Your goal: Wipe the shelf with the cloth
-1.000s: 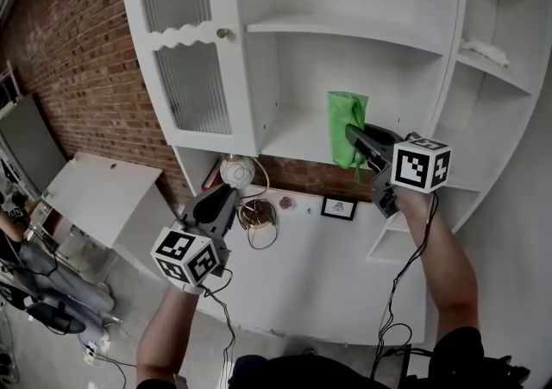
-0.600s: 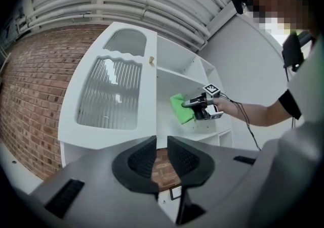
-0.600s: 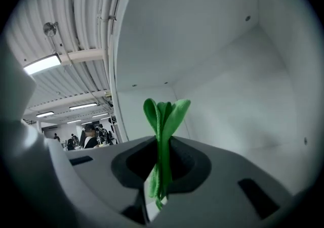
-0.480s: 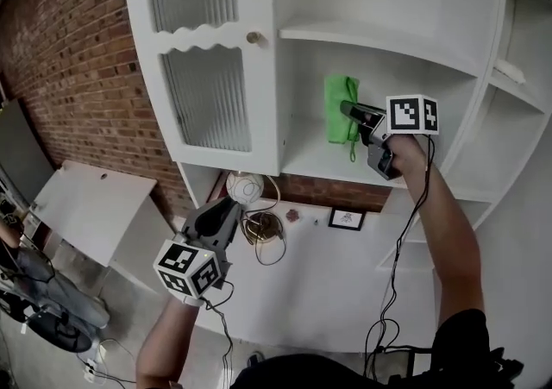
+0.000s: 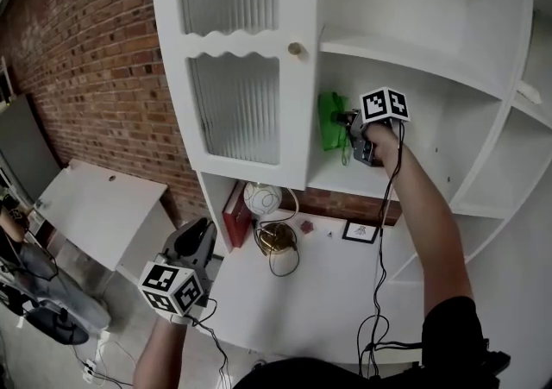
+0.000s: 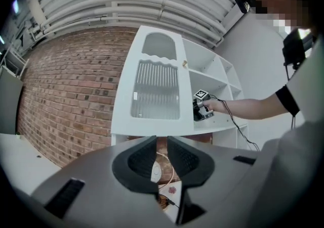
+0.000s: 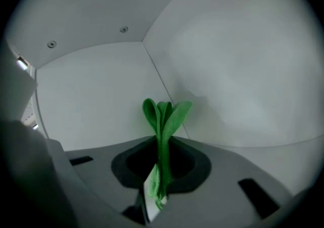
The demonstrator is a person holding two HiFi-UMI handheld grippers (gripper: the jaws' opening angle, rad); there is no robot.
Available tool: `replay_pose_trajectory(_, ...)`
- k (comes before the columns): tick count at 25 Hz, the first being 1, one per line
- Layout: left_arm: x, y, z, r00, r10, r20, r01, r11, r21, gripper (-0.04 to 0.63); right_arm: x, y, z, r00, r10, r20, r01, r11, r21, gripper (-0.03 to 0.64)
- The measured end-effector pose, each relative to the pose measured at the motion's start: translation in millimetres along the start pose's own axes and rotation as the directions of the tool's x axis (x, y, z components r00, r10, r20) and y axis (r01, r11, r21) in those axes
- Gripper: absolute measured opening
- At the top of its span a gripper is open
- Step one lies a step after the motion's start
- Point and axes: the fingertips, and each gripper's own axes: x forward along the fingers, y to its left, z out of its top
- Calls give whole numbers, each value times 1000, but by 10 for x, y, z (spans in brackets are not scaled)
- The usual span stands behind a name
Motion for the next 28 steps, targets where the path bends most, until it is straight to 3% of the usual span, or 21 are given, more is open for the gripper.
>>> replay_pose_trajectory(5, -150, 177, -43, 998, 64, -2, -64, 998, 1, 64, 249, -165, -121, 989, -34, -142, 38, 999, 29, 46)
replay_pose_trajectory(14, -330, 311, -252, 991, 128, -41, -129, 991, -34, 64, 562, -396, -235, 946, -197, -258, 175, 979, -106, 46)
replay_pose_trajectory(16, -399, 362, -288, 988, 148, -45, -149, 988, -37, 64, 601, -440, -285, 921, -263, -287, 210, 957, -201, 46)
replay_pose_trajectory(20, -514, 484, -346, 980, 193, -39, -195, 980, -48, 64, 605, -569, -356, 863, -411, -294, 273, 869, -413, 46)
replay_pose_trajectory(28, -357, 353, -390, 988, 149, -37, -151, 987, -59, 64, 287, -875, -370, 825, -502, -258, 353, 815, -459, 46)
